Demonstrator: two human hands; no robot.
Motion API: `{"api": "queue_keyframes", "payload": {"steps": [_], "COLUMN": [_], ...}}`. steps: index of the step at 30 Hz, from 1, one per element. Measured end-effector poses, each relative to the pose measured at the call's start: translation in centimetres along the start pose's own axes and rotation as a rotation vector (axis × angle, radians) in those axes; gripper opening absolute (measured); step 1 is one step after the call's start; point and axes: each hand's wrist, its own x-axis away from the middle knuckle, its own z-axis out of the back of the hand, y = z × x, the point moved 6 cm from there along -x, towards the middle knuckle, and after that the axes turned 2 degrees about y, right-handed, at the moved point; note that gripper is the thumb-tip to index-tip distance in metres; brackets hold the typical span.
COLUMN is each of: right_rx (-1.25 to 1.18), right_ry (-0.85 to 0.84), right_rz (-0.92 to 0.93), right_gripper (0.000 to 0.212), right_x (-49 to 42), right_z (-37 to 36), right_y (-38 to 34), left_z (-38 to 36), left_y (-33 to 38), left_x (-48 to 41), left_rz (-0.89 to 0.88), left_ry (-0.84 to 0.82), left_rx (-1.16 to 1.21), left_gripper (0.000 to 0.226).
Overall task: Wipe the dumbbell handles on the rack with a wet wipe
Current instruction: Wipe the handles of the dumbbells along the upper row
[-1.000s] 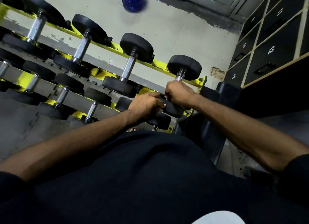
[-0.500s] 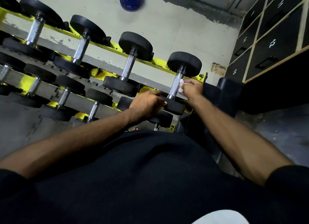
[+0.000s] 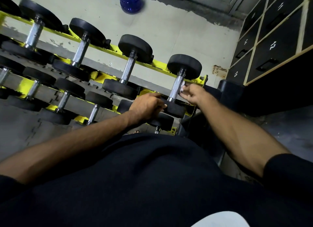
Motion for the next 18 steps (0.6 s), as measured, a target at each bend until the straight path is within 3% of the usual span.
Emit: {"api": "queue_keyframes", "payload": {"steps": [3, 5, 10, 13, 15, 18], "right_rx": [-0.244, -0.220, 0.238, 0.298, 0.125, -0.352], "right_ry": [-0.013, -0.041, -0.115, -0.113, -0.076, -0.045], "right_rz": [0.043, 0.016, -0.106, -0.129, -0.072, 0.006], "right_gripper": [0.032, 0.032, 0.027, 0.027, 0.029, 0.030], "right_x": [-1.0, -1.3, 0.5, 1.0, 0.4, -1.7], "right_z": [-1.3, -1.3, 1.0, 1.4, 0.4, -1.5], "right_y": [-0.7, -0.2, 2.2, 2.3, 1.4, -0.3], "left_z": [0.0, 0.0, 0.3, 0.3, 0.1, 0.2], "left_y": [0.0, 0.0, 0.2, 0.2, 0.2, 0.2], "left_x": [0.0, 0.0, -0.2, -0.4, -0.5, -0.4], "left_rz": [0.000, 0.009, -0.002, -0.002, 0.001, 0.000], "left_ry": [-0.008, -0.012, 0.006, -0.002, -0.008, -0.011], "left_rx": [0.002, 0.003, 0.001, -0.006, -0.007, -0.006], "left_gripper": [0.015, 0.016, 0.014, 0.011, 0.011, 0.012]}}
